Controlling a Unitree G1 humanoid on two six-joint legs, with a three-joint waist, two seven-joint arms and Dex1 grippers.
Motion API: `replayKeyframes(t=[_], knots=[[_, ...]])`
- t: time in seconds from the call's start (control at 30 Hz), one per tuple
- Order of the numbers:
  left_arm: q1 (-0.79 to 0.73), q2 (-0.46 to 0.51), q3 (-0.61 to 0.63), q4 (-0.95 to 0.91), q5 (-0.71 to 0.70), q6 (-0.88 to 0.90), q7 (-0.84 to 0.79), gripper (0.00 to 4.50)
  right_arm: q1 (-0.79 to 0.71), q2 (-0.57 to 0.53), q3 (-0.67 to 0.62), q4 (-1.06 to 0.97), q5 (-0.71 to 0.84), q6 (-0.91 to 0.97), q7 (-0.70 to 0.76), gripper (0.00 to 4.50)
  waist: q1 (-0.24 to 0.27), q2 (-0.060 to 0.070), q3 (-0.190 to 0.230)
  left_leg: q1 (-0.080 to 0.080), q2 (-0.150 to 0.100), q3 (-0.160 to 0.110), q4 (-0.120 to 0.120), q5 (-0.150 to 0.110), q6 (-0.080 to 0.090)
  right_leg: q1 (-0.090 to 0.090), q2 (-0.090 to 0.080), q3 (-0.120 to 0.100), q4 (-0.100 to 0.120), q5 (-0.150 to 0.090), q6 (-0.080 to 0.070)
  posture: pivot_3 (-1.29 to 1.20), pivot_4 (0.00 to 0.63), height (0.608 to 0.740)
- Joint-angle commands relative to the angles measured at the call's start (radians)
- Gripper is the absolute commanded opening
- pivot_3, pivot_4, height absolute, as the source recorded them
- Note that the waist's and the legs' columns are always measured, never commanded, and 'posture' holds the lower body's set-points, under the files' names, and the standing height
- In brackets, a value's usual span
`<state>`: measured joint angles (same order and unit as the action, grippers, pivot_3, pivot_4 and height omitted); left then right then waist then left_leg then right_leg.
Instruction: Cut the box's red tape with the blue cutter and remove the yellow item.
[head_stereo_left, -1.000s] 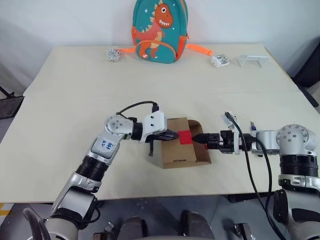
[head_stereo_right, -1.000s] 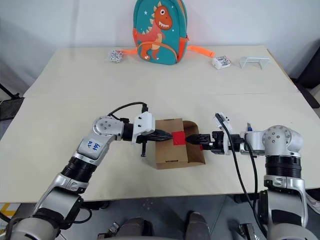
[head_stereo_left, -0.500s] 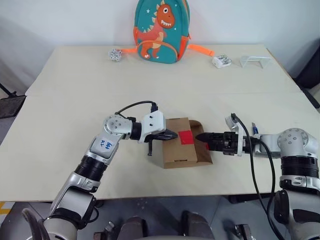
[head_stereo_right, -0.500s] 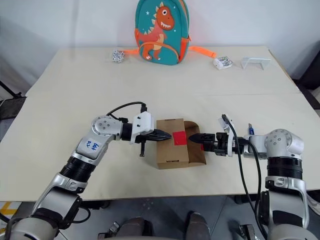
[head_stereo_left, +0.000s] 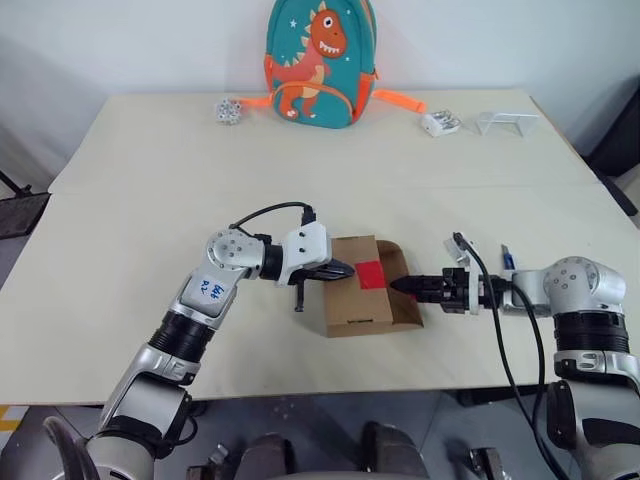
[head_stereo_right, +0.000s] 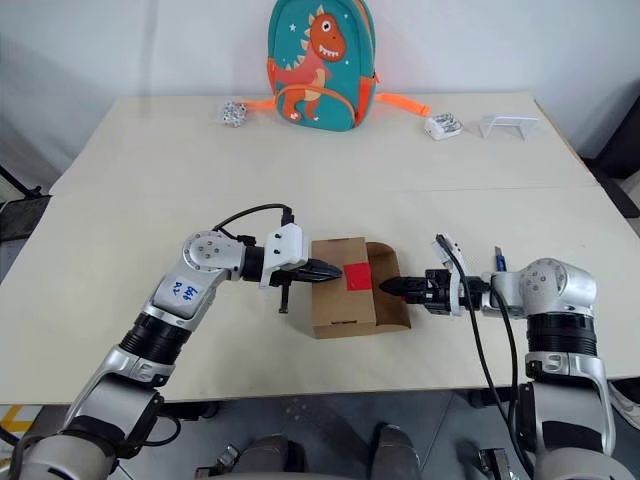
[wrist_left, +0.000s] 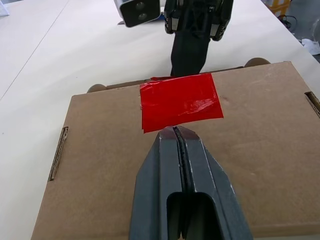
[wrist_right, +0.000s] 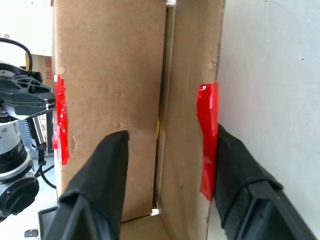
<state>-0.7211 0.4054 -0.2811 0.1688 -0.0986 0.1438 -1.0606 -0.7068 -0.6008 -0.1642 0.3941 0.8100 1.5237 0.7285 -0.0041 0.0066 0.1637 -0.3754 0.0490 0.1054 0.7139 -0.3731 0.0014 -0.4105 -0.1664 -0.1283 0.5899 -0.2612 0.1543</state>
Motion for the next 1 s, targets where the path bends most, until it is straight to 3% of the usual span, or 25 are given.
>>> replayKeyframes(t=[0.03,0.3,0.4,0.57,1.0], knots=[[-0.001,0.002,-0.004,-0.028,0.004,0.003,-0.001,0.0,0.004,0.018,0.035,-0.011,-0.022,0.031,-0.011,2.42,0.0,0.0,0.0,0.0,0.0,0.0,0.0,0.0,0.0,0.0,0.0,0.0,0.0,0.0,0.0,0.0,0.15,0.74],[0.002,-0.004,-0.006,-0.026,0.005,-0.001,0.001,0.0,0.012,0.034,0.084,-0.031,-0.055,0.018,-0.001,2.42,-0.003,0.0,0.0,0.001,0.0,0.0,0.0,0.0,0.0,0.0,0.0,0.0,0.0,0.0,0.0,0.0,0.15,0.74],[0.005,-0.003,-0.006,-0.029,0.005,-0.001,0.002,0.0,0.013,0.03,0.094,-0.035,-0.065,0.014,0.006,1.8,-0.004,0.0,0.0,0.001,0.0,0.001,0.0,0.0,0.0,0.0,0.0,0.001,0.0,0.0,0.0,0.0,0.15,0.74],[0.008,0.0,-0.004,-0.031,0.007,-0.002,0.005,0.0,-0.003,0.003,0.099,-0.047,-0.082,0.02,0.012,0.04,-0.003,0.0,0.0,0.001,0.0,0.001,-0.001,0.0,0.0,0.0,0.0,0.001,0.001,0.0,0.0,0.0,0.15,0.74],[0.027,-0.057,-0.015,-0.029,0.013,0.012,0.063,0.0,-0.154,-0.121,0.077,-0.085,-0.066,0.091,-0.036,0.01,0.006,0.0,0.0,-0.001,0.0,0.002,-0.001,0.0,0.0,-0.001,0.0,0.002,-0.001,0.0,0.0,0.0,0.15,0.74]])
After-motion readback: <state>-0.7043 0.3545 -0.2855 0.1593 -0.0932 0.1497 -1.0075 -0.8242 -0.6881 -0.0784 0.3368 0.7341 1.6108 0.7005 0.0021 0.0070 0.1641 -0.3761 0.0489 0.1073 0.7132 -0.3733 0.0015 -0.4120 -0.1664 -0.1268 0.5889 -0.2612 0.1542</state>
